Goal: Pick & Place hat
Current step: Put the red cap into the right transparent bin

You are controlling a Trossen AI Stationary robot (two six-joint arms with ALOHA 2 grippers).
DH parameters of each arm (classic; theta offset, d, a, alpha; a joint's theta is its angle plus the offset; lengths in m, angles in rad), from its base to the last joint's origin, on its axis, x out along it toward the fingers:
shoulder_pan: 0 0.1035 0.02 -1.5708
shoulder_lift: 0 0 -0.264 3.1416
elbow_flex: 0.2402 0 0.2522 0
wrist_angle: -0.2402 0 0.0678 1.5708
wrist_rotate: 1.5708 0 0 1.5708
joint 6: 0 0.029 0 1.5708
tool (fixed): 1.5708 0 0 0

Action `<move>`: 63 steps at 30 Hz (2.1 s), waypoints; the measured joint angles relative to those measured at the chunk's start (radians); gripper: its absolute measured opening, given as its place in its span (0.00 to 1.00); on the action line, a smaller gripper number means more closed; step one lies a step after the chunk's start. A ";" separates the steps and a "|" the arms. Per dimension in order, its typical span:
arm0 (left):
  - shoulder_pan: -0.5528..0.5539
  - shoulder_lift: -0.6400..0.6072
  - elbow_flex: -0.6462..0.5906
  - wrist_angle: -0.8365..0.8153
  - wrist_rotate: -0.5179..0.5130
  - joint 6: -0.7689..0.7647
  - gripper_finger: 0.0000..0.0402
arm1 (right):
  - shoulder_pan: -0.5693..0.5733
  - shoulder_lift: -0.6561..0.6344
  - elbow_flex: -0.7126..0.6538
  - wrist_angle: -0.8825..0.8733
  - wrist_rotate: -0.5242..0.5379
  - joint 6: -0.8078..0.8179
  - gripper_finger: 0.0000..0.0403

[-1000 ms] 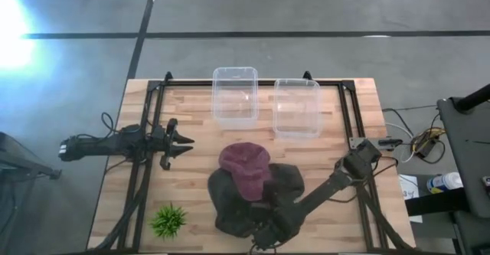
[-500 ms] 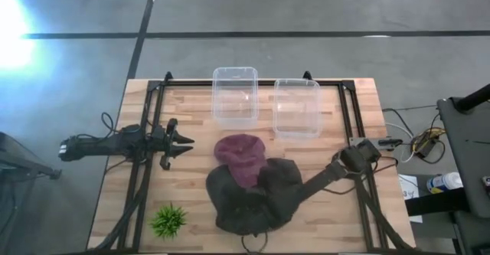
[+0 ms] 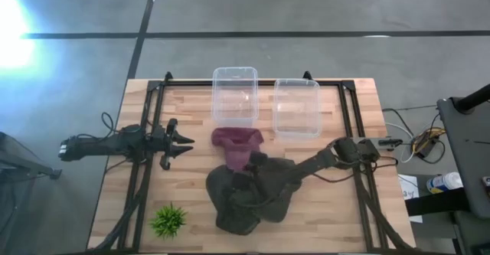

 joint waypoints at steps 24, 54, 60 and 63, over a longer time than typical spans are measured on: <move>0.000 0.000 0.000 0.000 0.000 0.000 0.26 | -0.090 -0.476 0.084 0.158 0.272 0.027 0.02; 0.000 0.000 0.000 0.000 -0.001 0.000 0.26 | 0.125 -0.177 -0.017 0.046 -0.362 -0.053 0.55; 0.000 0.001 0.000 -0.001 -0.001 0.000 0.26 | 0.162 -0.037 0.102 -0.010 -0.214 -0.026 0.64; 0.000 0.001 0.000 0.000 -0.001 0.000 0.26 | 0.167 0.014 0.179 -0.083 -0.092 -0.001 0.65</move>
